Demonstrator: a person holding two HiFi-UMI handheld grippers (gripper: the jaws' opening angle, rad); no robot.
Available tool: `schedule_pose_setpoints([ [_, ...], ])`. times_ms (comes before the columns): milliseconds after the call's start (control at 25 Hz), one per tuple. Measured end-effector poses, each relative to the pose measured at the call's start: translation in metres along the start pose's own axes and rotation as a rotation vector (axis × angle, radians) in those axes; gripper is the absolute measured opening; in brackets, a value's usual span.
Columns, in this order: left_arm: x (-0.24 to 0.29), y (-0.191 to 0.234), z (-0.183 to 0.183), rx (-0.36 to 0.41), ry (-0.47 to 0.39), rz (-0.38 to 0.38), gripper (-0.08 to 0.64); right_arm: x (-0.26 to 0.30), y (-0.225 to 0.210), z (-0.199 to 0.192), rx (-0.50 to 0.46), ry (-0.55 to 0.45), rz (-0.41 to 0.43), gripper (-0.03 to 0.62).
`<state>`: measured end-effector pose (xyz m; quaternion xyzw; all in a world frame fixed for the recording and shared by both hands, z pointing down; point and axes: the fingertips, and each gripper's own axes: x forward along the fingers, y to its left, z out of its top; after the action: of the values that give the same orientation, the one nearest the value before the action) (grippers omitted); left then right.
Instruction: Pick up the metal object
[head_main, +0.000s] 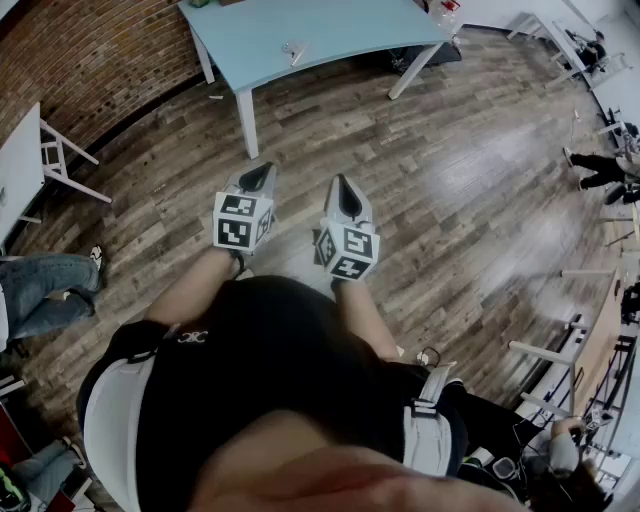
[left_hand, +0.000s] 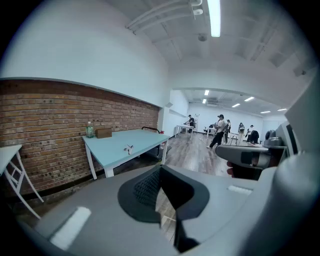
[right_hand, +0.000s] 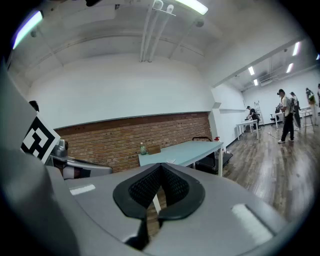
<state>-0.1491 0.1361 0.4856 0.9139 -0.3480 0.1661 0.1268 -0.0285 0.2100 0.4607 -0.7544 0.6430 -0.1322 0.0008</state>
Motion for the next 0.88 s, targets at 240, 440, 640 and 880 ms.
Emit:
schedule_pose_setpoints([
  [240, 0.003, -0.010, -0.001, -0.002, 0.006, 0.009, 0.000, -0.003, -0.010, 0.000, -0.008, 0.005, 0.010, 0.012],
  [440, 0.006, -0.012, -0.001, -0.005, 0.011, 0.026, 0.000, 0.000, -0.021, 0.003, 0.032, -0.012, 0.002, 0.014],
  [640, 0.011, -0.015, 0.000, -0.004, 0.013, 0.037, 0.000, 0.001, -0.030, 0.006, 0.048, -0.026, 0.001, 0.014],
  [880, 0.016, -0.025, 0.003, -0.005, 0.014, 0.051, 0.000, -0.001, -0.034, 0.005, 0.049, -0.021, 0.037, 0.014],
])
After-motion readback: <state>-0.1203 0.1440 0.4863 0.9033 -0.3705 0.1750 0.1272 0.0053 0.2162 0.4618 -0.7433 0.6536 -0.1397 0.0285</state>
